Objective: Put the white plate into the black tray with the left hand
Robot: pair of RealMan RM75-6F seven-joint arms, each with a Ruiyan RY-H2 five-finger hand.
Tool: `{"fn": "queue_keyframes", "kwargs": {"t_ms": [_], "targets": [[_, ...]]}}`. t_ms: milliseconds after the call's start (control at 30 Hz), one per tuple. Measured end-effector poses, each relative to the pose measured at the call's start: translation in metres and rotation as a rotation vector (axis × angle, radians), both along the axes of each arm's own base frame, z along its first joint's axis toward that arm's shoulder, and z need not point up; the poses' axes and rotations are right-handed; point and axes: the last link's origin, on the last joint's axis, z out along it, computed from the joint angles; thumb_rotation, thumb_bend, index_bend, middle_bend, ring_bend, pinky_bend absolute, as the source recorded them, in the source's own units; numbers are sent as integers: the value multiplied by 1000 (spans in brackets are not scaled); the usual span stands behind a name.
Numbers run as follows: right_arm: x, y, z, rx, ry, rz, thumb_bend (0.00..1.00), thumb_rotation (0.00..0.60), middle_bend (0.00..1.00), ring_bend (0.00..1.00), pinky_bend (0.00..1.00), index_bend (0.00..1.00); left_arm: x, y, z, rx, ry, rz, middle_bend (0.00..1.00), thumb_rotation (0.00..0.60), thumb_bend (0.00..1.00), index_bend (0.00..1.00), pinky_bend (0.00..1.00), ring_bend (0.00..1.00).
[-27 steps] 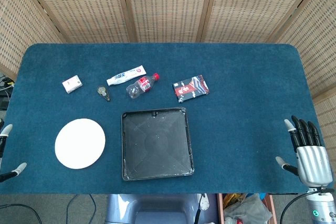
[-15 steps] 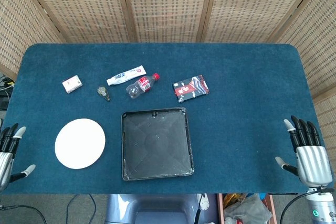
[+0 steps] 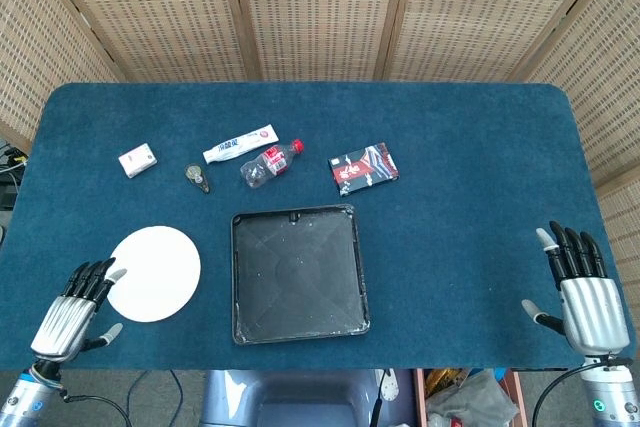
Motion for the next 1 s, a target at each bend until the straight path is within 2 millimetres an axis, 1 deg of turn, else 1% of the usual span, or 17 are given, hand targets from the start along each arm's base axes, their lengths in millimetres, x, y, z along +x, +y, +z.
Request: {"fn": "queue_keyframes", "kwargs": {"t_ms": [267, 400, 500, 633, 800, 1000], "targets": [[0, 0, 0, 3, -2, 0, 0, 600, 0, 0, 0, 0, -8, -2, -19, -45, -5, 3, 0, 600, 261, 158, 0, 0], [-1, 0, 1, 1, -3, -3, 0, 600, 0, 0, 0, 0, -9, 3, -30, -56, 3, 2, 0, 600, 261, 168, 0, 0], [-1, 0, 2, 0, -6, -5, 0, 600, 0, 0, 0, 0, -10, 7, -34, -59, 14, 4, 0, 600, 261, 169, 0, 0], [-2, -1, 2, -1, -9, -7, 0, 600, 0, 0, 0, 0, -9, 11, -37, -55, 20, 4, 0, 600, 261, 174, 0, 0], [-2, -1, 2, 3, -13, -9, 0, 600, 0, 0, 0, 0, -7, 16, -39, -52, 26, 0, 0, 600, 273, 210, 0, 0], [-2, -1, 2, 3, -17, -9, 0, 600, 0, 0, 0, 0, -6, 21, -43, -62, 50, 0, 0, 600, 278, 213, 0, 0]]}}
